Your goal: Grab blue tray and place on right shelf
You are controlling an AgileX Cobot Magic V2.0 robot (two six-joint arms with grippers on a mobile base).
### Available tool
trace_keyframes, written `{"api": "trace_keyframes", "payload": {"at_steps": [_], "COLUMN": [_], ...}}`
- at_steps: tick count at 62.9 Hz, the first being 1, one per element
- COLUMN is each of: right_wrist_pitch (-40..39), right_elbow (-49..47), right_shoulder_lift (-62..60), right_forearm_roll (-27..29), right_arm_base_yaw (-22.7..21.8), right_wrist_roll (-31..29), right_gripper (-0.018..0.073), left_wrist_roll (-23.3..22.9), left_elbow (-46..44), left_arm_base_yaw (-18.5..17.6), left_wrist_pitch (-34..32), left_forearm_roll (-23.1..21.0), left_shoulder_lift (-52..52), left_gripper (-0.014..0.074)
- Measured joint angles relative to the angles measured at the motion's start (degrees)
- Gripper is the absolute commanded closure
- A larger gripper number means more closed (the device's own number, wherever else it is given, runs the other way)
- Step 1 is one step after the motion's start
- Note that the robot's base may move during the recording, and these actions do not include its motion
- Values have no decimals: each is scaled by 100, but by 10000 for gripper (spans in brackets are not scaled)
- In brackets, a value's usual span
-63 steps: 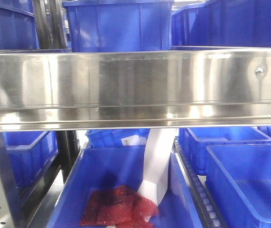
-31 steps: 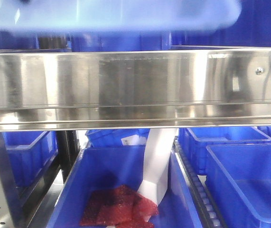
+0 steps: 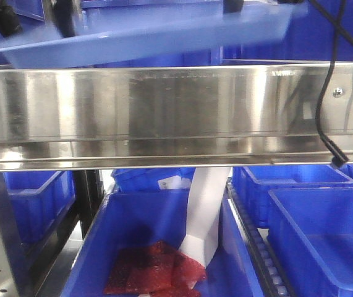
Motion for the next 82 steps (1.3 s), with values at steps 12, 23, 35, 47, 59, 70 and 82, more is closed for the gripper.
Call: {"api": "trace_keyframes", "payload": {"at_steps": [12, 23, 35, 47, 59, 70, 82], "right_wrist_pitch": [32, 185, 127, -730, -2025, -3109, -3931], "right_elbow": [0, 0, 572, 2398, 4731, 6546, 7592], "right_shoulder_lift": [-131, -600, -1639, -3304, -5285, -6921, -8251], "right_forearm_roll": [0, 30, 30, 30, 30, 30, -113], "right_arm_base_yaw": [-39, -49, -39, -39, -39, -39, -39], "right_wrist_roll": [10, 22, 22, 3, -68, -286, -346], "right_gripper": [-71, 36, 337, 504, 504, 504, 504], "left_wrist_roll": [171, 382, 417, 417, 479, 576, 1243], "left_elbow": [0, 82, 1065, 3004, 4877, 6192, 6942], "left_arm_base_yaw": [0, 0, 0, 0, 0, 0, 0], "left_wrist_pitch": [0, 0, -309, -1038, -1849, -2496, -2773], "left_forearm_roll": [0, 0, 0, -169, -307, -320, -320], "left_shoulder_lift": [-116, -679, -2030, -3862, -5928, -7691, -8957], "left_gripper": [90, 195, 435, 640, 645, 645, 645]}}
